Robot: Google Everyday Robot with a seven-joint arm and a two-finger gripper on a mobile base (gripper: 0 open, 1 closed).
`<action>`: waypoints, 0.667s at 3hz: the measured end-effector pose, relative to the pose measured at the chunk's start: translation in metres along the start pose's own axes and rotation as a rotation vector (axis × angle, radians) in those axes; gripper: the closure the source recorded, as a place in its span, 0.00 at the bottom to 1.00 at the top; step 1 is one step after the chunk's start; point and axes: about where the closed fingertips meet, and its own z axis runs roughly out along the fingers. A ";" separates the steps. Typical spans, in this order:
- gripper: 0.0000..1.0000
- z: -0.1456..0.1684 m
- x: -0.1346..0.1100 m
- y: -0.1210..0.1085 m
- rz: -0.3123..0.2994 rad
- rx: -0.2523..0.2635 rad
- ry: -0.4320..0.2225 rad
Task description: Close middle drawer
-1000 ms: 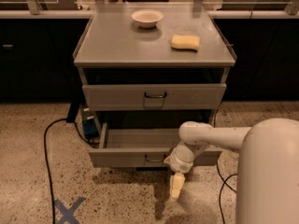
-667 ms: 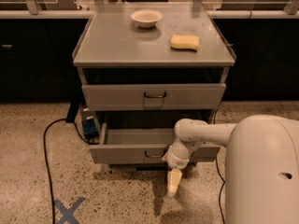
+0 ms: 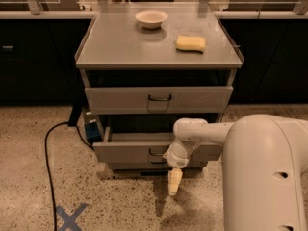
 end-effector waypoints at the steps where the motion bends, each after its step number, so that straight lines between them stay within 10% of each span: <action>1: 0.00 -0.007 0.002 -0.005 0.013 0.022 -0.058; 2: 0.00 -0.028 -0.006 -0.017 -0.001 0.072 -0.133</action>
Offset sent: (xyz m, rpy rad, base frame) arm 0.0421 -0.0025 0.0563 0.2298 -0.1226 -0.0615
